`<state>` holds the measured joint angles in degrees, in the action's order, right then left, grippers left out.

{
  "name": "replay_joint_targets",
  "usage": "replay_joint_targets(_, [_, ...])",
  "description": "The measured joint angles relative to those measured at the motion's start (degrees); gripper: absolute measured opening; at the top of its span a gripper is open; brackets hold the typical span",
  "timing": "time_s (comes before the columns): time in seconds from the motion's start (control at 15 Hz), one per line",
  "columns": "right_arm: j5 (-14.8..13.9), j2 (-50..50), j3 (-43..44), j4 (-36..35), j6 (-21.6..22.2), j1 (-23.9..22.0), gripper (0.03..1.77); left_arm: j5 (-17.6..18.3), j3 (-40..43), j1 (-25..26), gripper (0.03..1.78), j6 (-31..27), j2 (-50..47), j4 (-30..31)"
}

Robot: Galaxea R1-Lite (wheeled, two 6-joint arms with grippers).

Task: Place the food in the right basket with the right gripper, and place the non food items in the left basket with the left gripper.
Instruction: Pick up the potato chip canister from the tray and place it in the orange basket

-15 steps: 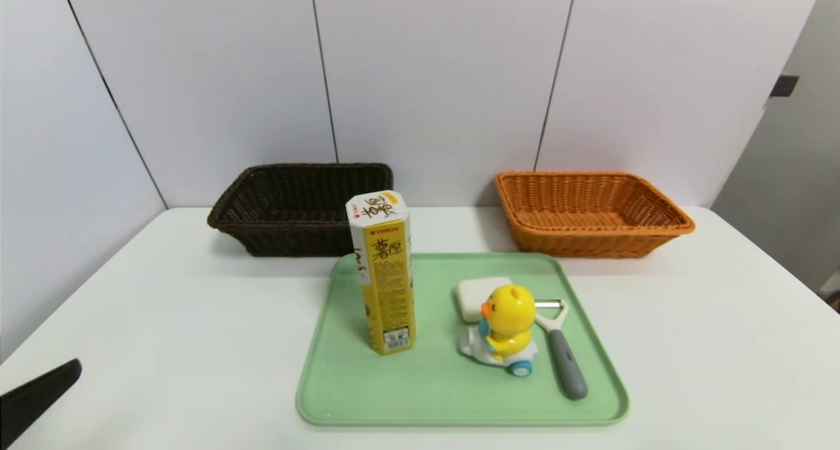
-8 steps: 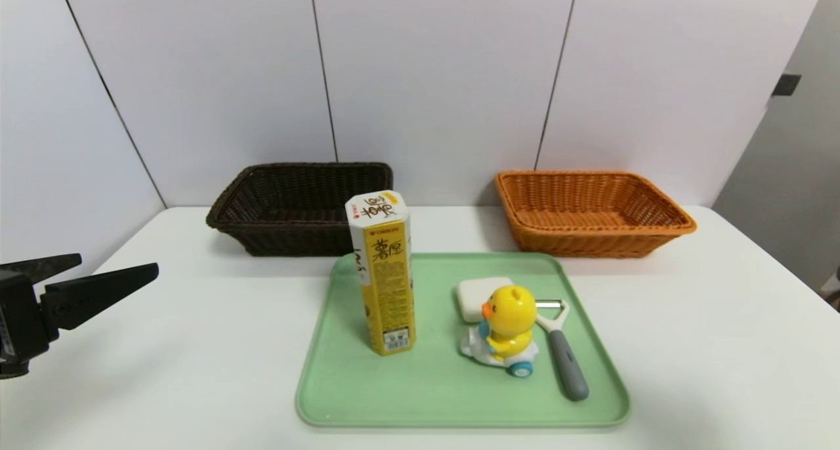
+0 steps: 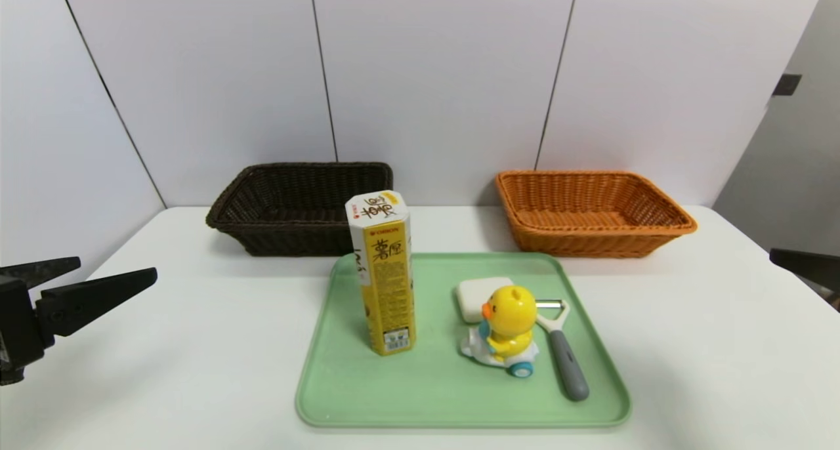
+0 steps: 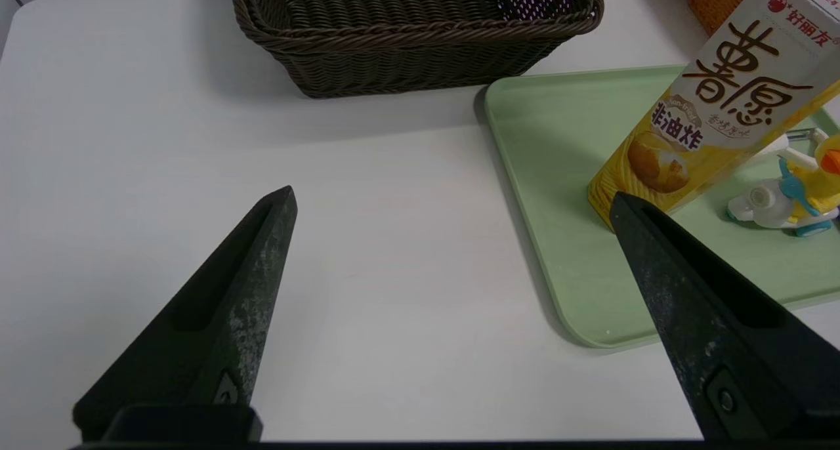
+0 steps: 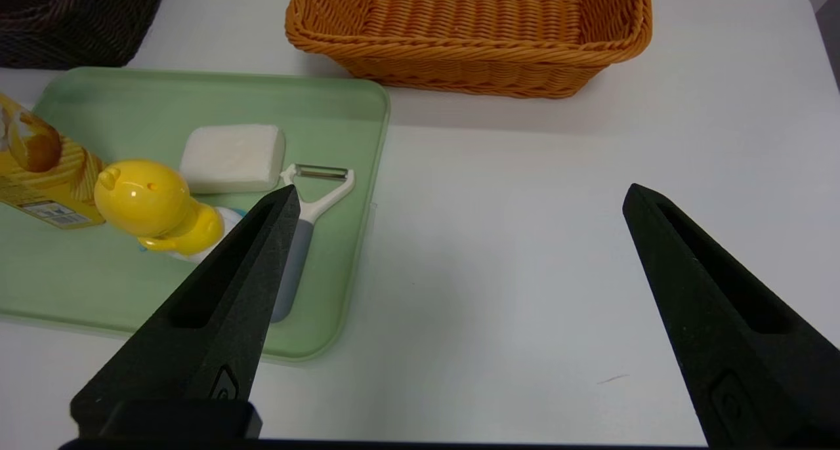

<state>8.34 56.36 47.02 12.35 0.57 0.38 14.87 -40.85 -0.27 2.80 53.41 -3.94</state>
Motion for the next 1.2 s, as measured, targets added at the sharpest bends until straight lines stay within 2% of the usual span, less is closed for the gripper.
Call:
replay_joint_targets(0.4, [0.1, 1.0, 1.1, -0.8, 0.0, 0.9, 1.7, 1.5, 0.9, -0.2, 1.69, -0.3, -2.2, -1.7])
replay_joint_targets(0.67, [-0.2, 3.9, 5.5, -0.5, 0.1, 2.4, 1.7, 2.3, 2.7, -0.3, 1.69, -4.9, -4.0, -2.7])
replay_joint_targets(1.0, [-0.6, 11.5, 13.2, 0.2, 0.3, 10.3, 1.7, 3.1, 3.2, -0.3, 1.69, -5.4, -4.7, -2.6])
replay_joint_targets(1.2, [-0.6, 18.8, 21.7, 2.0, 0.4, 14.8, 1.7, 3.0, 3.2, -0.3, 1.69, -5.3, -4.5, -2.5])
